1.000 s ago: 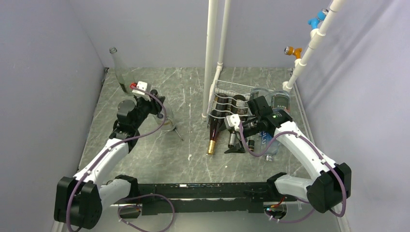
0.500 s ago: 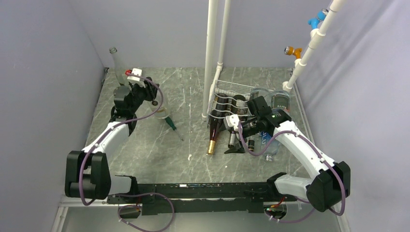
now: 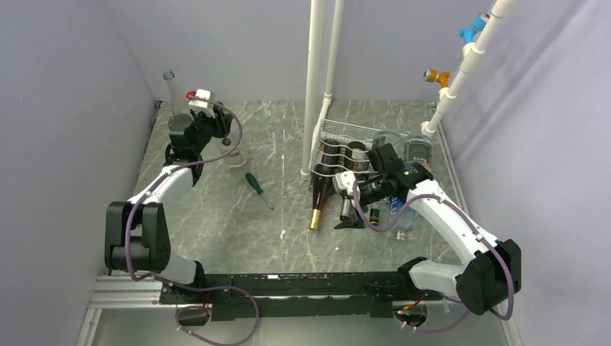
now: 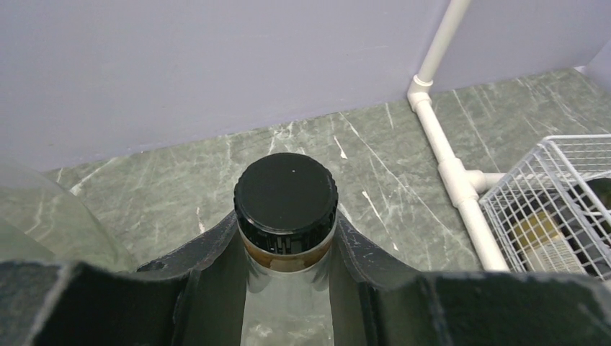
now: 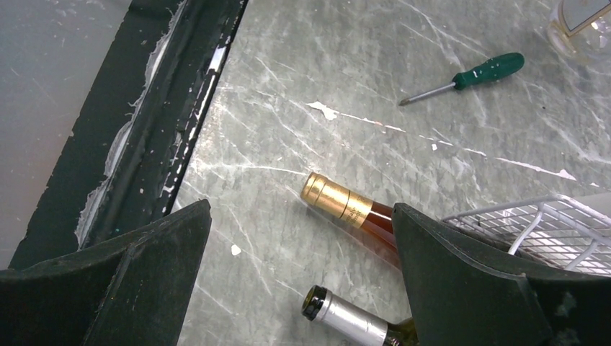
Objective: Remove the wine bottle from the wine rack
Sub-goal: Place the wine bottle at the center of the board.
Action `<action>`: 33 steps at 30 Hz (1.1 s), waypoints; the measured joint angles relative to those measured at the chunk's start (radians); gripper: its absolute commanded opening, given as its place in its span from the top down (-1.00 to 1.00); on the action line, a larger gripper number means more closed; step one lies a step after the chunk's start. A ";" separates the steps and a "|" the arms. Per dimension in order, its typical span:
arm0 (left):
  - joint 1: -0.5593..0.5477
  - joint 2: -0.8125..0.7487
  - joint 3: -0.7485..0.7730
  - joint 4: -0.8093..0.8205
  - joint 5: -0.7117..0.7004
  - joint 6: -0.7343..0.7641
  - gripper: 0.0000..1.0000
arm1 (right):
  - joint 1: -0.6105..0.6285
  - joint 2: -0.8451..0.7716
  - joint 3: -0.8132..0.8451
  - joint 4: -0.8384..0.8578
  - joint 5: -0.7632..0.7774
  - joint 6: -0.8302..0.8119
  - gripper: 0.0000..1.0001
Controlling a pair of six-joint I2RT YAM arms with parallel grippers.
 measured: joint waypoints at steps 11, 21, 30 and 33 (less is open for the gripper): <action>0.042 0.158 0.126 0.001 -0.003 0.022 1.00 | 0.000 0.002 -0.005 0.000 0.008 0.000 -0.99; 0.043 0.274 0.275 -0.007 -0.043 0.053 1.00 | 0.000 0.008 -0.005 0.001 0.016 0.000 -0.99; 0.043 0.366 0.397 -0.045 -0.095 0.103 1.00 | 0.001 0.018 -0.005 0.003 0.031 0.000 -0.99; 0.045 0.389 0.428 -0.069 -0.107 0.109 1.00 | 0.001 0.020 -0.005 0.003 0.034 0.000 -0.99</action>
